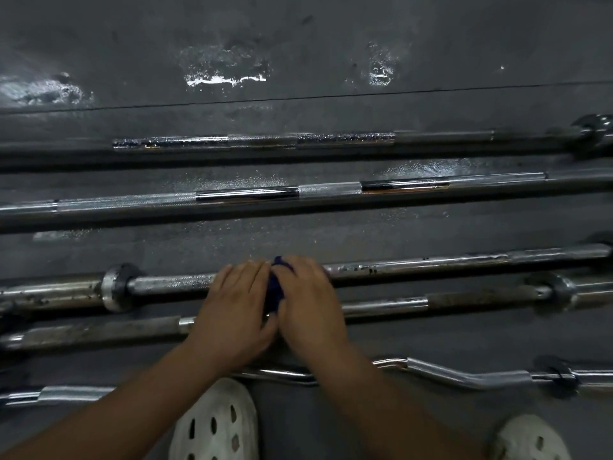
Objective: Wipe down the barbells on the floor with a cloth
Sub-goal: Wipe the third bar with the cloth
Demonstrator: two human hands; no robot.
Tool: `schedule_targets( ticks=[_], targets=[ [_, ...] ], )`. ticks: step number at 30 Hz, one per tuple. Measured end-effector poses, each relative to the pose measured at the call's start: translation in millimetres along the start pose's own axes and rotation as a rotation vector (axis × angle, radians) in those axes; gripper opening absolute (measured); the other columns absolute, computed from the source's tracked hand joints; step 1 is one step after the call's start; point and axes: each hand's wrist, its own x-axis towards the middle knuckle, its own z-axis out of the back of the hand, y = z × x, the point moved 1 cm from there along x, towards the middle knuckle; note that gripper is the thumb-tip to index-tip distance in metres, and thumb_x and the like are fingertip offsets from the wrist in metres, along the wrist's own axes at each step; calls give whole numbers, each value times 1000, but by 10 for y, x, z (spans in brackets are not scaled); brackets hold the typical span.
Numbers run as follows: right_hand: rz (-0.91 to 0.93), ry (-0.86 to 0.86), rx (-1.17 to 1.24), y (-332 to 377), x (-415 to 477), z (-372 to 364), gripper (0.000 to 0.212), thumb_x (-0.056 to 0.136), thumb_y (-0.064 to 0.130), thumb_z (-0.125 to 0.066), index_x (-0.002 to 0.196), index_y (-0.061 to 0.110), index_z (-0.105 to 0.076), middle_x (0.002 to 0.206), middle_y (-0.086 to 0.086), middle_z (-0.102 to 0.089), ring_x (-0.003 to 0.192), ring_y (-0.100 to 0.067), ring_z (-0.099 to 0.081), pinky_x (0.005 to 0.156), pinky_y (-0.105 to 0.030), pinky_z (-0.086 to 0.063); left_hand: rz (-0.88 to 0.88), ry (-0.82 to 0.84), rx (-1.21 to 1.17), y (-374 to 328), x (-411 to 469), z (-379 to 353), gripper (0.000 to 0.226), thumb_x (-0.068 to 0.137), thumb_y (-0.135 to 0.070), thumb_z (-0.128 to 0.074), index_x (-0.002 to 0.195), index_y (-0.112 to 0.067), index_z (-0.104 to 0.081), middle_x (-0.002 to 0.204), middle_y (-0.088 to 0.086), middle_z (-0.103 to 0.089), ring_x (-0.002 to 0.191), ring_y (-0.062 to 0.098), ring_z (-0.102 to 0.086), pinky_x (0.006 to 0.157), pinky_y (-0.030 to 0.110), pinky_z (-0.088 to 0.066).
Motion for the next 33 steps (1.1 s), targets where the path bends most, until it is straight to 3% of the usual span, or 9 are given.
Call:
schedule_targets(
  ticks=[3, 6, 8, 12, 17, 22, 26, 30, 33],
  targets=[
    [63, 54, -41, -334, 61, 151, 57, 64, 8, -58, 120, 20, -63, 119, -3, -63, 100, -24, -57, 92, -34, -47, -47, 17, 17, 103, -21, 19, 72, 79, -44, -46, 141, -8, -47, 138, 9, -55, 126, 27, -52, 113, 44, -33],
    [-268, -74, -83, -948, 10, 447, 51, 72, -3, -57, 119, 16, -64, 116, -7, -63, 103, -27, -56, 93, -35, -45, -66, 12, 19, 144, -20, 31, 70, 80, -43, -46, 141, -9, -48, 140, 9, -55, 127, 25, -50, 114, 38, -27],
    [-351, -93, -125, -1081, -37, 523, 49, 76, -1, -58, 122, 13, -61, 123, -7, -59, 111, -26, -50, 97, -36, -43, -58, 13, -1, 139, -13, 24, 69, 80, -44, -45, 141, -10, -48, 141, 8, -54, 129, 26, -49, 114, 39, -28],
    [-217, 5, -194, -1030, -79, 375, 56, 74, 19, -66, 127, 13, -52, 134, -9, -44, 125, -31, -37, 107, -45, -35, -46, 15, -22, 123, 7, 41, 68, 81, -43, -46, 140, -9, -49, 146, 9, -49, 136, 28, -44, 116, 46, -32],
    [-108, 71, -196, -1240, 293, 428, 57, 73, 37, -40, 124, 16, -58, 127, -8, -51, 115, -31, -44, 99, -45, -37, -39, -63, -33, 102, 78, 141, 65, 81, -38, -47, 139, -8, -49, 150, 12, -43, 138, 31, -40, 115, 47, -32],
    [-390, -377, 173, -1155, 515, 468, 45, 74, 17, -43, 114, 9, -62, 120, -13, -51, 112, -30, -47, 99, -23, -29, -23, -137, -45, 169, 106, 214, 68, 79, -36, -46, 141, -7, -49, 150, 13, -43, 137, 32, -40, 115, 45, -28],
    [-470, -481, 86, -839, 538, 267, 44, 69, 3, -54, 111, 10, -65, 120, -14, -54, 109, -36, -49, 95, -31, -33, -21, -167, -35, 197, 135, 195, 67, 78, -34, -48, 137, -3, -52, 147, 16, -45, 135, 33, -42, 115, 42, -26],
    [104, -107, 83, 12, 631, -137, 45, 73, 14, -45, 113, 13, -66, 122, -13, -57, 111, -32, -51, 99, -35, -38, 3, -156, -58, 191, 176, 180, 67, 76, -34, -47, 132, 1, -52, 144, 19, -47, 130, 36, -44, 114, 41, -26],
    [154, -56, 17, -283, 647, -58, 50, 67, 14, -59, 117, 18, -62, 126, -7, -54, 111, -29, -51, 98, -38, -44, 22, -165, -48, 297, 115, 163, 67, 77, -34, -46, 133, 1, -52, 145, 19, -46, 130, 36, -43, 113, 43, -28]
  ],
)
